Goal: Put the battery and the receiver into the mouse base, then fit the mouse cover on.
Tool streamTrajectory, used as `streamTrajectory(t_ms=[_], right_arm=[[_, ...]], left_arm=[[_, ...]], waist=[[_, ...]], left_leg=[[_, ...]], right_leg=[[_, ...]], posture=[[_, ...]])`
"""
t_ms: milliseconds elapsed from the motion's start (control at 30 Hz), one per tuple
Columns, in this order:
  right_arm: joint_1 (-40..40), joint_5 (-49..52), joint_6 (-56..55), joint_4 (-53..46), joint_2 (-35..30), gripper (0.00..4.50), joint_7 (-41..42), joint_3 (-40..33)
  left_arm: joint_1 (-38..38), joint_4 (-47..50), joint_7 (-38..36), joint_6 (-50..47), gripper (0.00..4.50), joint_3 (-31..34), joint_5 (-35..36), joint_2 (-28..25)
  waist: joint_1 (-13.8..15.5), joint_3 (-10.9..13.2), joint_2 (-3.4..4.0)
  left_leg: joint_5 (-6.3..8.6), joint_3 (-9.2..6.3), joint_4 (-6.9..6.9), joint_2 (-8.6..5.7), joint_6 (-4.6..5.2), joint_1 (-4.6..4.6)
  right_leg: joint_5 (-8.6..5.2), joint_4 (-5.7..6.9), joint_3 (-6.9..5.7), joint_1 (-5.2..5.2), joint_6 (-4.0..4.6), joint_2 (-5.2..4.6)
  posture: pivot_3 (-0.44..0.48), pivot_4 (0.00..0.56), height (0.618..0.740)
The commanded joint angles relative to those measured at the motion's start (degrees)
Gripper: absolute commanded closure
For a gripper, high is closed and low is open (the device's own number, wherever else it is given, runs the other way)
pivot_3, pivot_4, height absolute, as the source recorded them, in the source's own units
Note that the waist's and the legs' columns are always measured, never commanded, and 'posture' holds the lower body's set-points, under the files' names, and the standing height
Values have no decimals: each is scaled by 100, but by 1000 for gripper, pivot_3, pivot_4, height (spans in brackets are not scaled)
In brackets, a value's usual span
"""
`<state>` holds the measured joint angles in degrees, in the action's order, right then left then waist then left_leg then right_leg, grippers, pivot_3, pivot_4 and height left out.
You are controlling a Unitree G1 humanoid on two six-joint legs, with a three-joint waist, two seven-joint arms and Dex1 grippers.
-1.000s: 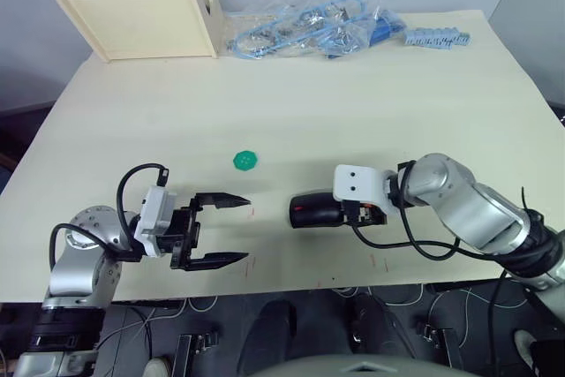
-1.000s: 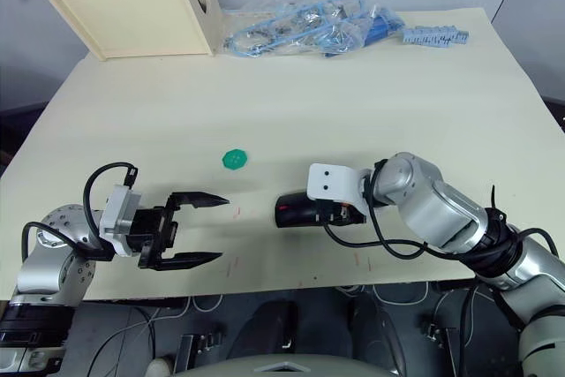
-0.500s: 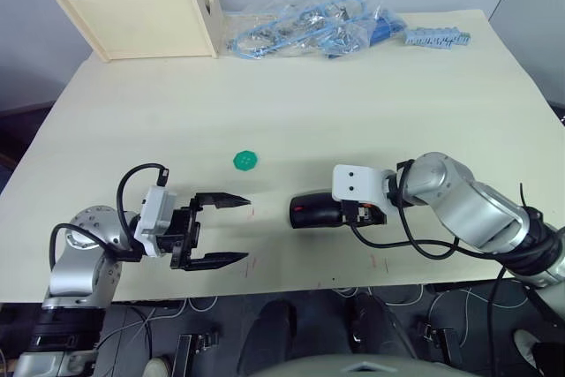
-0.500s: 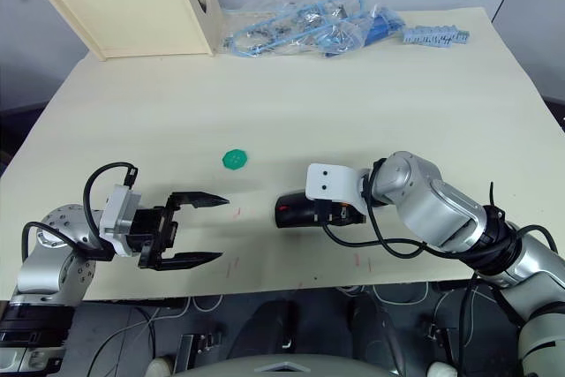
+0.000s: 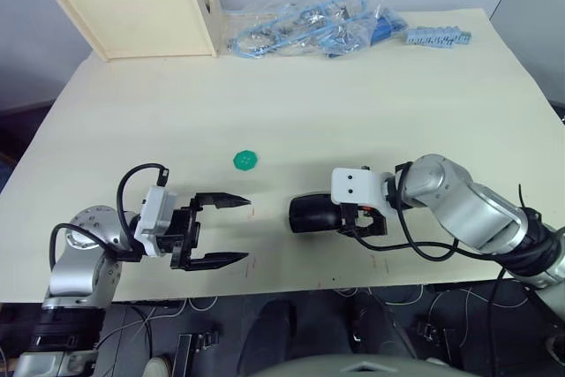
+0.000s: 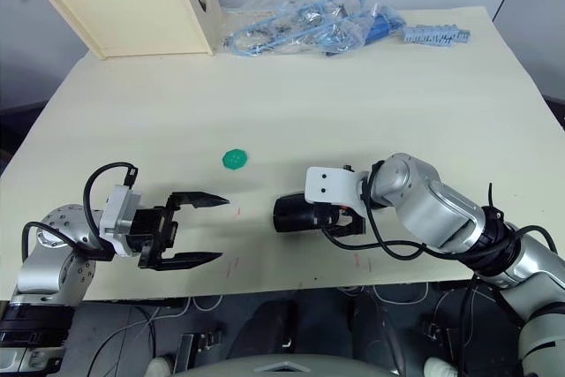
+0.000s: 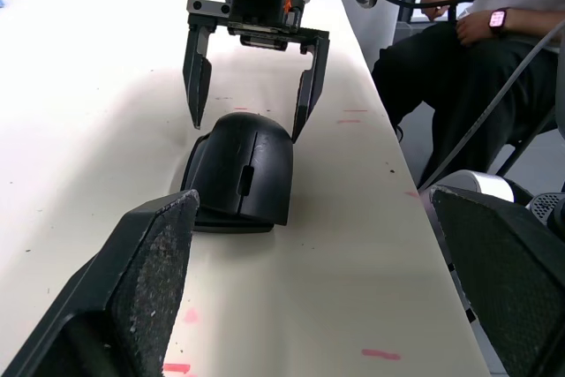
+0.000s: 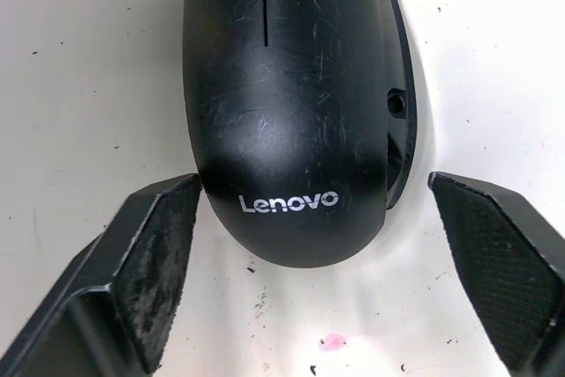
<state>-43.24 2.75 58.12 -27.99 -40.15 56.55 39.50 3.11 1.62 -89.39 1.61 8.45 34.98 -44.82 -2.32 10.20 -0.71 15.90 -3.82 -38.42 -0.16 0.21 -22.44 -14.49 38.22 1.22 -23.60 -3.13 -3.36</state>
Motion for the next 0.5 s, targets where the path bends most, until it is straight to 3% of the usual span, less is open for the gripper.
streamTrajectory(t_ms=[33, 500], right_arm=[[-45, 38, -48, -106, -1, 37, 3, -96], [92, 96, -296, -253, -126, 37, 31, -192]], left_arm=[[14, 152, -83, 4, 0, 32, 28, -53], [36, 174, -70, -27, 0, 13, 31, -51]], waist=[[0, 0, 0], [3, 0, 0]], left_leg=[[0, -1, 0, 0, 0, -3], [0, -9, 0, 0, 0, -14]], right_leg=[[0, -2, -1, -2, 0, 0], [0, -15, -12, -2, 0, -1]], posture=[[0, 150, 740], [0, 150, 740]])
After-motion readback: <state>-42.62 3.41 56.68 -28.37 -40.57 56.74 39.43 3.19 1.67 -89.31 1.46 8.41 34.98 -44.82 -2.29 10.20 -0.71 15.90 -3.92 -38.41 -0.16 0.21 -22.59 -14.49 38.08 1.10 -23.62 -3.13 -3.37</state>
